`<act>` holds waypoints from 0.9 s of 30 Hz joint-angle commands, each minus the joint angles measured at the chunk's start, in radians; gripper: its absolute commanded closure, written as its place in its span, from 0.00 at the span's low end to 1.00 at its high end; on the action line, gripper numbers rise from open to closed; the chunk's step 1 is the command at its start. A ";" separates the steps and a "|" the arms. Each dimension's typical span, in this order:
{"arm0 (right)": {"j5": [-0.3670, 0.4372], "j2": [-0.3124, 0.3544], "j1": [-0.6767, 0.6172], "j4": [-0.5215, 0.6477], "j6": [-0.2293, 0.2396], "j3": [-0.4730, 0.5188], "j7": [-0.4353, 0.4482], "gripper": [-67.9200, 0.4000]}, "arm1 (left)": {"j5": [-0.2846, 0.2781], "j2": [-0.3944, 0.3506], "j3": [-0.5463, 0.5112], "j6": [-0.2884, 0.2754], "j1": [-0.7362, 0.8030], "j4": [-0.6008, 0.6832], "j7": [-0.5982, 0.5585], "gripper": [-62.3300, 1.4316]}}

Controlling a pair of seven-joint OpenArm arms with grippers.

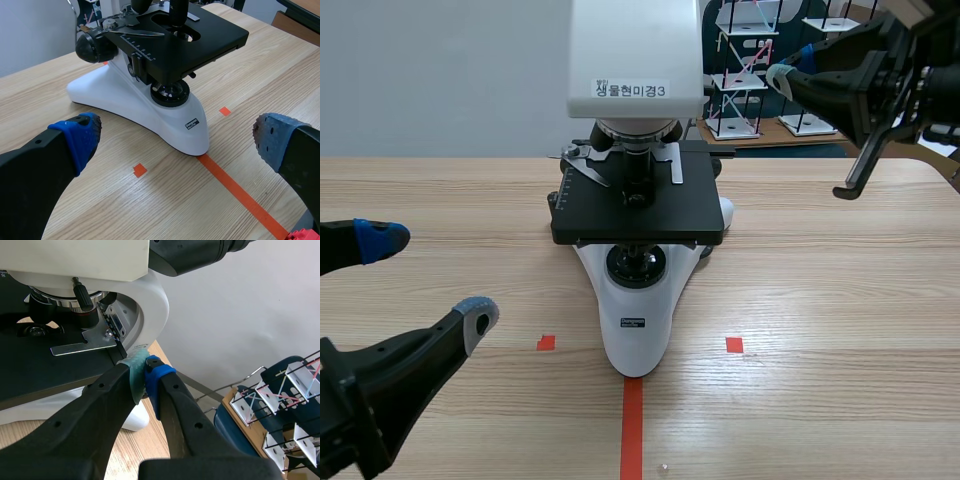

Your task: Return to the home posture

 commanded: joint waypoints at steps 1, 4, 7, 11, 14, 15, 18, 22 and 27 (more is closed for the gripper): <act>0.011 0.011 0.012 0.011 -0.008 0.008 0.016 0.99 | -0.009 0.002 0.006 -0.001 -0.003 0.011 -0.014 0.00; 0.011 0.011 0.012 0.011 -0.008 0.008 0.016 0.99 | -0.010 0.002 0.006 -0.001 -0.003 0.011 -0.014 0.00; 0.011 0.011 0.012 0.011 -0.008 0.008 0.019 0.99 | -0.010 0.002 0.006 -0.001 -0.003 0.011 -0.014 0.00; 0.011 0.011 0.012 0.011 -0.008 0.008 0.019 0.99 | -0.010 0.002 0.006 -0.001 -0.003 0.011 -0.014 0.00; 0.011 0.011 0.012 0.011 -0.009 0.008 0.020 0.99 | -0.010 0.002 0.006 -0.001 -0.003 0.011 -0.014 0.00; 0.011 0.011 0.012 0.011 -0.014 0.008 0.023 0.99 | -0.010 0.002 0.006 -0.001 -0.003 0.011 -0.014 0.00; 0.011 0.011 -0.002 0.011 -0.057 0.010 0.030 0.98 | -0.010 0.002 0.006 -0.001 -0.003 0.011 -0.014 0.00; -0.014 0.011 -0.112 0.027 -0.134 0.069 0.092 0.71 | -0.010 0.002 0.006 -0.001 -0.003 0.011 -0.014 0.00; -0.034 0.011 -0.352 0.089 -0.196 0.226 0.166 0.37 | -0.010 0.002 0.006 -0.001 -0.003 0.011 -0.014 0.00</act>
